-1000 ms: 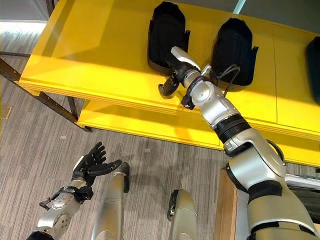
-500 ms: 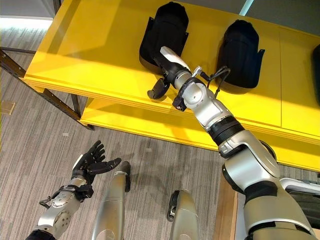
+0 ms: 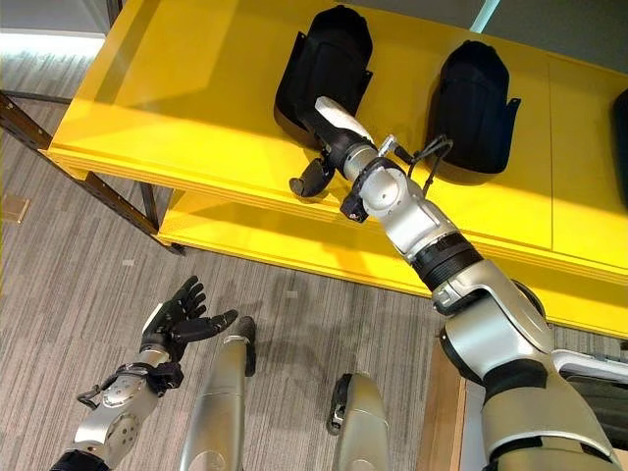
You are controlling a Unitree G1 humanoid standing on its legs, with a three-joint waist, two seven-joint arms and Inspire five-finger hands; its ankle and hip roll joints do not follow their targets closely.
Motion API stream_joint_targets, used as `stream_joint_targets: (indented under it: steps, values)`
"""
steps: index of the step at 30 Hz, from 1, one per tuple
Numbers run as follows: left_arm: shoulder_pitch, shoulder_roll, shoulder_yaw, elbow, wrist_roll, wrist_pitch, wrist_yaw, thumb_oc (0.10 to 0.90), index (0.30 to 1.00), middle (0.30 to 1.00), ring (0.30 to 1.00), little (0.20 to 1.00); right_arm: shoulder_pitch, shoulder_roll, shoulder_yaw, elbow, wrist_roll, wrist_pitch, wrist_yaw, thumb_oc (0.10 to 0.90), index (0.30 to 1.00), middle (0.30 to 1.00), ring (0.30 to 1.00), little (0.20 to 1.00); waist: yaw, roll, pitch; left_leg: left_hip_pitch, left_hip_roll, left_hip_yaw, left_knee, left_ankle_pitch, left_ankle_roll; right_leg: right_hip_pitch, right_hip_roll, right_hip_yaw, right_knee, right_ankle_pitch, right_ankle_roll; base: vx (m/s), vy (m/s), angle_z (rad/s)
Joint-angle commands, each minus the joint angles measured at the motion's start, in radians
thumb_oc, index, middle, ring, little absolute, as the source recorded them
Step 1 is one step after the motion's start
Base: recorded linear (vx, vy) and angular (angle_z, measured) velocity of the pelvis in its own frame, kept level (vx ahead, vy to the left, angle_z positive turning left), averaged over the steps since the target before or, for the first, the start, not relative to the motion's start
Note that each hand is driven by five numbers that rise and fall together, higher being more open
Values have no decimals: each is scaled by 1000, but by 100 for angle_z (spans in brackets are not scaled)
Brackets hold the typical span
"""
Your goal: Move parts from the plastic box to the shelf.
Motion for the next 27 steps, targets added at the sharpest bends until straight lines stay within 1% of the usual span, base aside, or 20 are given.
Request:
stream_joint_targets:
  steps: [1, 17, 21, 23, 27]
  values:
    - [-10, -14, 3, -43, -2, -69, -2, 900, 1000, 1000, 1000, 1000, 12, -22, -52, -49, -15, -50, 3, 900, 1000, 1000, 1000, 1000, 3, -20, -37, 30, 64, -47, 109, -157, -10, -6, -21, 14, -95, 113, 0, 0, 0, 0]
    - [-4, -16, 15, -51, 5, -68, -7, 900, 1000, 1000, 1000, 1000, 19, -62, -58, -68, -41, -51, 12, 900, 1000, 1000, 1000, 1000, -5, -26, -42, 28, 65, -47, 112, -161, -11, -12, -20, 16, -92, 113, 1, 0, 0, 0]
    - [-3, -16, 16, -50, 6, -70, -6, 900, 1000, 1000, 1000, 1000, 8, -80, -49, -80, -58, -51, 16, 900, 1000, 1000, 1000, 1000, -6, -28, -43, 27, 66, -45, 113, -161, -11, -13, -20, 15, -90, 113, 0, 0, 0, 0]
    - [-2, -18, 22, -51, 6, -69, -8, 900, 1000, 1000, 1000, 1000, -8, -108, -39, -96, -75, -52, 22, 900, 1000, 1000, 1000, 1000, -9, -31, -43, 28, 68, -45, 112, -160, -13, -15, -20, 17, -89, 113, -1, 0, 0, 0]
    - [-4, -17, 23, -52, 6, -70, -8, 900, 1000, 1000, 1000, 1000, -15, -122, -37, -103, -79, -51, 25, 900, 1000, 1000, 1000, 1000, -10, -33, -43, 27, 69, -45, 113, -160, -14, -19, -18, 17, -86, 112, -1, 0, 0, 0]
